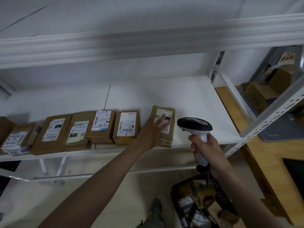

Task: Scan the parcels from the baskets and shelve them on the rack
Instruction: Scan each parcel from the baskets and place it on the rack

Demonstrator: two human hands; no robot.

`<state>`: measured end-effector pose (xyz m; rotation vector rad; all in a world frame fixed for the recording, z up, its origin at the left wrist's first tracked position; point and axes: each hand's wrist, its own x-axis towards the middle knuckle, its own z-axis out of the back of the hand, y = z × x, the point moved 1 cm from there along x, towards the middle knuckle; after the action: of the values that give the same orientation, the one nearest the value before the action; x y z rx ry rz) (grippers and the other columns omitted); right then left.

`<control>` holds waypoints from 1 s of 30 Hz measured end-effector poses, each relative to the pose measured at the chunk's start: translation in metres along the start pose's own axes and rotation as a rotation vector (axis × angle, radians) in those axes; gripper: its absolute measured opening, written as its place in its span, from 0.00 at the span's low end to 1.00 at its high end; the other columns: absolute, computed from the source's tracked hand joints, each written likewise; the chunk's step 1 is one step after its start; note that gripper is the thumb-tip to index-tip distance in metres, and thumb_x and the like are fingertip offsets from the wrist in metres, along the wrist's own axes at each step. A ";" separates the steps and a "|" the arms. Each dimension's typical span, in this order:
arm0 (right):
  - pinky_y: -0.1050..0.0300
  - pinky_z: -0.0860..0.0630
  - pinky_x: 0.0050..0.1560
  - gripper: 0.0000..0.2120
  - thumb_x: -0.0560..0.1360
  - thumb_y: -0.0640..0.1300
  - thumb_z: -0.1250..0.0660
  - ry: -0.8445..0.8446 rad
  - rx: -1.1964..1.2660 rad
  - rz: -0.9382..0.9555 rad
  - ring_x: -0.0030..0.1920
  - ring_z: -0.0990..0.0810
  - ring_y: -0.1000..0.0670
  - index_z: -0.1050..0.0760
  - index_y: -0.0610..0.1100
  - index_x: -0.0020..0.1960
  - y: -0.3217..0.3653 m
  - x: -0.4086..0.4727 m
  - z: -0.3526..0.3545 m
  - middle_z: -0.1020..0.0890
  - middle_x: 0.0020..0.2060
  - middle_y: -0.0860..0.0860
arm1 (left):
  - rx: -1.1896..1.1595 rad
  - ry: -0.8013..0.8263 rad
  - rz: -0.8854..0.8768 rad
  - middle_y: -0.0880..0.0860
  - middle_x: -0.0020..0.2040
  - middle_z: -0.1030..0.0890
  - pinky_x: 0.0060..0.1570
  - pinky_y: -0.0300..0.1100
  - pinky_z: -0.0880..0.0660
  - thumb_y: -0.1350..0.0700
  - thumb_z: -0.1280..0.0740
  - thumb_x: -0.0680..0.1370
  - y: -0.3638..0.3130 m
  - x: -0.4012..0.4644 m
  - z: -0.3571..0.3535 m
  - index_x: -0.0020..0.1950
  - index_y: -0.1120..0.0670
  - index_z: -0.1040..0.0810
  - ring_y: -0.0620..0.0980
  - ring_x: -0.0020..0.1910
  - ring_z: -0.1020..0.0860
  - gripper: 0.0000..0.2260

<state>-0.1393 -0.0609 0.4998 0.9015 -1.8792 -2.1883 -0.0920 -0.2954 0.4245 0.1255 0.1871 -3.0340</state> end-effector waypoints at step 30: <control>0.58 0.26 0.29 0.09 0.79 0.44 0.30 -0.240 -0.133 -0.066 0.28 0.23 0.53 0.25 0.42 0.57 -0.106 -0.074 0.084 0.19 0.33 0.46 | -0.102 -0.187 -0.255 0.55 0.60 0.26 0.48 0.47 0.28 0.58 0.30 0.77 -0.106 -0.011 -0.014 0.63 0.55 0.23 0.56 0.57 0.26 0.15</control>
<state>-0.0911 0.0689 0.4319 0.7146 -1.7931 -2.5270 -0.0908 -0.1877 0.4243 -0.2049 0.3680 -3.2541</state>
